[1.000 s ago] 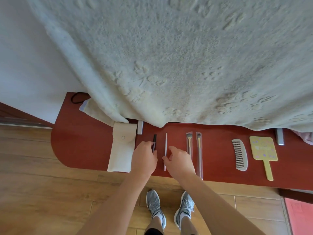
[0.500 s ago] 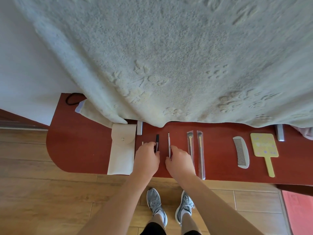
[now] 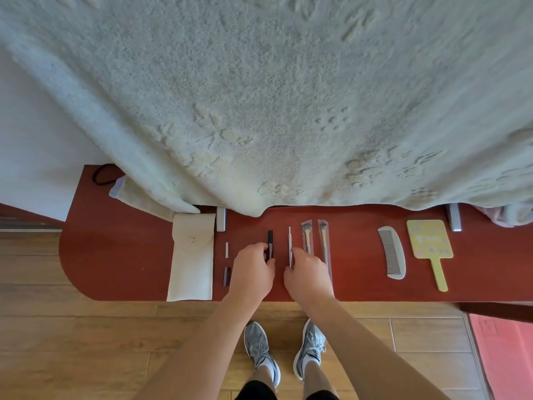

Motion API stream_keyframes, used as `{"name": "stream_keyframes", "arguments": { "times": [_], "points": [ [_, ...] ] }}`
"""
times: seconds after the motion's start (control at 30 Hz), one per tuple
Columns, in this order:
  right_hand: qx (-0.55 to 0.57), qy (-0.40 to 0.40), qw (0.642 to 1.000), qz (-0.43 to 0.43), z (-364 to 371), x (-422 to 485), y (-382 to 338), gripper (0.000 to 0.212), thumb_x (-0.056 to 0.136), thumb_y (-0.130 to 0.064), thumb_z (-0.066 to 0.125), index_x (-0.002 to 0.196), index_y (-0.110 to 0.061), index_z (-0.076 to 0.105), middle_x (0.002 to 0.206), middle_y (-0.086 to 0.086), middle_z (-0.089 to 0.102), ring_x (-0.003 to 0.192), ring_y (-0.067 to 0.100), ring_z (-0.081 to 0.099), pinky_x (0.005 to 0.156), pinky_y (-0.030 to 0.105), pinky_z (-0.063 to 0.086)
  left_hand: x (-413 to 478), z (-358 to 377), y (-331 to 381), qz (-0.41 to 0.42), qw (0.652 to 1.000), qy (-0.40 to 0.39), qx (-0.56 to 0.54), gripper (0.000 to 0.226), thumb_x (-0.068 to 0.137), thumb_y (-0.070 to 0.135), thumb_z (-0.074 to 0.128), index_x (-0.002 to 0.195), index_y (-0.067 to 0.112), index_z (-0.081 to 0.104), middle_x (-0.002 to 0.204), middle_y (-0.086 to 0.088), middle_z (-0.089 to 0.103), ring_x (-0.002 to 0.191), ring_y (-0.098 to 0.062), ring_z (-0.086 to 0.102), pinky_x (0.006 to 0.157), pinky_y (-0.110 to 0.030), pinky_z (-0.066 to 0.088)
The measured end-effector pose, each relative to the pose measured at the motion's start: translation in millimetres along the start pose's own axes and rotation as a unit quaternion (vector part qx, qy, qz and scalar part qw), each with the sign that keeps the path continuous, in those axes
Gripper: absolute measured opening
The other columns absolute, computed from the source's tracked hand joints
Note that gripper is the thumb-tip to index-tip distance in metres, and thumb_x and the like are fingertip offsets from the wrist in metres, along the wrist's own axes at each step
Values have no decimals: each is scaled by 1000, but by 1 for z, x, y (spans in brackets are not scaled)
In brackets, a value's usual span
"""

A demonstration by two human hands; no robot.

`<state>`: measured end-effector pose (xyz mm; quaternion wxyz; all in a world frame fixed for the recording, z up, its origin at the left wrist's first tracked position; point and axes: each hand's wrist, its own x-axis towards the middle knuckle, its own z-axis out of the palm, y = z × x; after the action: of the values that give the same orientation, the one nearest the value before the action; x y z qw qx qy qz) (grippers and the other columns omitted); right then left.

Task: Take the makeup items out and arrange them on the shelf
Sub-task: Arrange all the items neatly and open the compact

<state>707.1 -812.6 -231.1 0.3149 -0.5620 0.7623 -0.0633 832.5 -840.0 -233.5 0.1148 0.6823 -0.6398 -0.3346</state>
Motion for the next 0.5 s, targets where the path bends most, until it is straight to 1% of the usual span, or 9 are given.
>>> {"name": "stream_keyframes", "arguments": {
  "times": [0.1, 0.2, 0.3, 0.4, 0.5],
  "points": [
    [5, -1, 1000, 2, -2, -1, 4, 18, 90, -19, 52, 107, -20, 60, 88, -3, 66, 75, 16, 64, 68, 34, 59, -1, 3, 4, 9, 1000, -3, -9, 42, 93, 24, 68, 134, 13, 61, 116, -2, 70, 102, -16, 67, 92, -25, 53],
    [6, -1, 1000, 3, -3, -2, 8, 21, 92, -18, 53, 111, -20, 59, 90, -3, 66, 75, 14, 63, 68, 30, 59, -2, 6, 6, 20, 1000, -11, -13, 42, 92, 22, 70, 132, 12, 63, 108, -2, 71, 94, -14, 66, 86, -23, 53],
    [14, 0, 1000, 3, -4, -2, 11, 23, 92, -18, 54, 115, -20, 60, 93, -3, 66, 76, 13, 63, 68, 26, 58, -4, 7, 8, 19, 1000, -12, -16, 42, 92, 23, 69, 132, 13, 62, 108, -1, 70, 93, -13, 66, 86, -23, 53],
    [16, 0, 1000, 1, -6, -4, 15, 21, 93, -17, 54, 113, -19, 61, 92, -2, 65, 75, 13, 63, 67, 25, 57, -4, 9, 12, 21, 999, -15, -24, 42, 92, 24, 70, 132, 13, 62, 108, -1, 70, 94, -14, 65, 86, -22, 53],
    [20, 2, 1000, -4, -8, -4, 18, 19, 94, -17, 53, 111, -19, 61, 88, -4, 62, 72, 11, 60, 62, 21, 53, -4, 11, 15, 23, 999, -17, -30, 42, 92, 24, 70, 131, 13, 63, 103, 1, 69, 90, -12, 63, 84, -22, 53]
  ]
}}
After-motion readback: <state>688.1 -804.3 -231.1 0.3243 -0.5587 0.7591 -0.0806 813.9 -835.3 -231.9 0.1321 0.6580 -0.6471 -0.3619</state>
